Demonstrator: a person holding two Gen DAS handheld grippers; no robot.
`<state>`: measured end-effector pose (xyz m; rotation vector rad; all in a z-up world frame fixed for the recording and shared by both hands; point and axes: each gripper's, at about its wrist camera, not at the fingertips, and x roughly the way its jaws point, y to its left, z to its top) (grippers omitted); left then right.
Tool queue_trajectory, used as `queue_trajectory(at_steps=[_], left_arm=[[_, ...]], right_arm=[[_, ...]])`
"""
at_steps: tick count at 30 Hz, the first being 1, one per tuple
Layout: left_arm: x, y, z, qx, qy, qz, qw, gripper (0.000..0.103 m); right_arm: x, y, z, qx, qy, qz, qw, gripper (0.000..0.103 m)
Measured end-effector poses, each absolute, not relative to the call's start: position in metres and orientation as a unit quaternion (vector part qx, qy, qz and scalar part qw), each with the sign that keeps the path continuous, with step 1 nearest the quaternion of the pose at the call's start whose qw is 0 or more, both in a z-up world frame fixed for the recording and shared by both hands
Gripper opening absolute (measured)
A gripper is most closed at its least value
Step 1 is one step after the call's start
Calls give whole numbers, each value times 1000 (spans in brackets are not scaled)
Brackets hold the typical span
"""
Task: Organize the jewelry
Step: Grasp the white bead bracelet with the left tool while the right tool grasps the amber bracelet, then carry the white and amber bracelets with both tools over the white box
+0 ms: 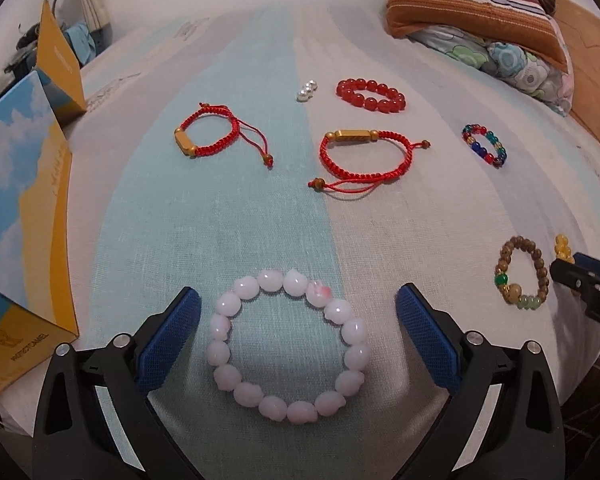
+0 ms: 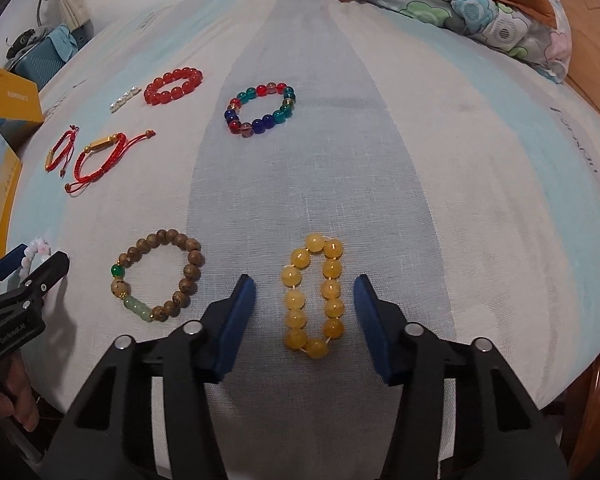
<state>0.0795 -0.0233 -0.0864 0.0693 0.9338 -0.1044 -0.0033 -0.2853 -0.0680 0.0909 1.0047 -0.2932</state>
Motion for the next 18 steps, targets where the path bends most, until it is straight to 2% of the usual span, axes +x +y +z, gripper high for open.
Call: queue_trajectory(at_steps=[3, 4, 8, 10, 13, 15, 17, 18], left_arm=[[76, -23, -86, 33, 451, -56, 890, 85], [75, -23, -86, 32, 451, -57, 890, 83], [71, -22, -85, 28, 454, -61, 889, 66], [70, -23, -84, 28, 455, -61, 888, 58], [69, -23, -83, 26, 459, -62, 886, 43], [68, -22, -83, 25, 462, -64, 884, 24], [67, -21, -81, 21, 462, -69, 884, 21], [67, -19, -81, 15, 462, -72, 884, 20]], right_arm=[[-2, -282, -68, 32, 480, -140, 865, 41], [-2, -281, -69, 32, 481, -137, 865, 37], [-3, -278, -69, 29, 483, -131, 865, 25], [-4, -278, -69, 29, 482, -131, 866, 22], [-5, -277, -69, 31, 482, -128, 866, 17], [-5, -276, -69, 31, 480, -128, 867, 15], [-5, -275, -68, 33, 478, -127, 869, 14], [-5, -275, -67, 34, 476, -125, 870, 10]])
